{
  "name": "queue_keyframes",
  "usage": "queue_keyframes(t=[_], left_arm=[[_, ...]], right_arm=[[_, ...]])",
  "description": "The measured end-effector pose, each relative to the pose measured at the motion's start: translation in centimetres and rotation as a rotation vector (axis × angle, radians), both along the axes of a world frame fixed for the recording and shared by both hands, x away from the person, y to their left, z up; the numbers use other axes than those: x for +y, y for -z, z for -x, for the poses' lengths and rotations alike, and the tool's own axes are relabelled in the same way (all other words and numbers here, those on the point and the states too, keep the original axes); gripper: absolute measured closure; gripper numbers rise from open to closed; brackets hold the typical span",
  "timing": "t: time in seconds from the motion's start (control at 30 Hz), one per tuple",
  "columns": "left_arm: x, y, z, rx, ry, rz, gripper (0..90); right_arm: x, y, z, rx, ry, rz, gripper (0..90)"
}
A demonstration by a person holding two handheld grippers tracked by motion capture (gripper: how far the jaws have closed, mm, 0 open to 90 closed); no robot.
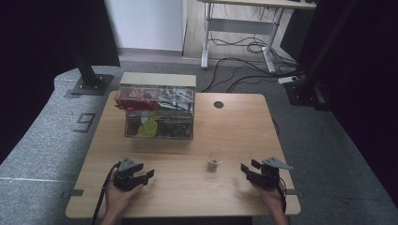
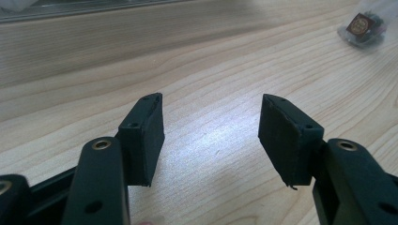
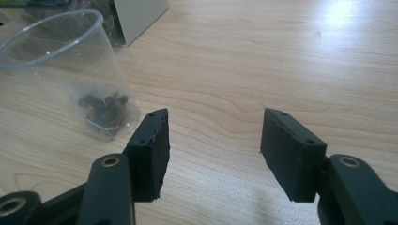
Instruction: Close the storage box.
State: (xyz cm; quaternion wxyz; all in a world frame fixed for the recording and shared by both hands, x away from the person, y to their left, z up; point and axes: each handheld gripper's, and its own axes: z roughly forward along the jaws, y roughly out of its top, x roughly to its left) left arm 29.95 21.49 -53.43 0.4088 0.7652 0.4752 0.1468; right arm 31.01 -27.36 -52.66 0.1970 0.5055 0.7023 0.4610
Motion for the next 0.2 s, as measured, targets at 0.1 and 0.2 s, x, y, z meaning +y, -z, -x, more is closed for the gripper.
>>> queue_keyframes(t=[0.1,0.2], left_arm=[[0.0,0.11,-0.04,0.003,0.001,-0.003,41.2],[0.07,0.17,-0.09,0.0,-0.002,-0.009,41.0]], right_arm=[[0.05,0.1,-0.05,-0.001,-0.006,0.007,41.6],[0.16,0.23,-0.14,0.004,-0.007,0.012,41.1]])
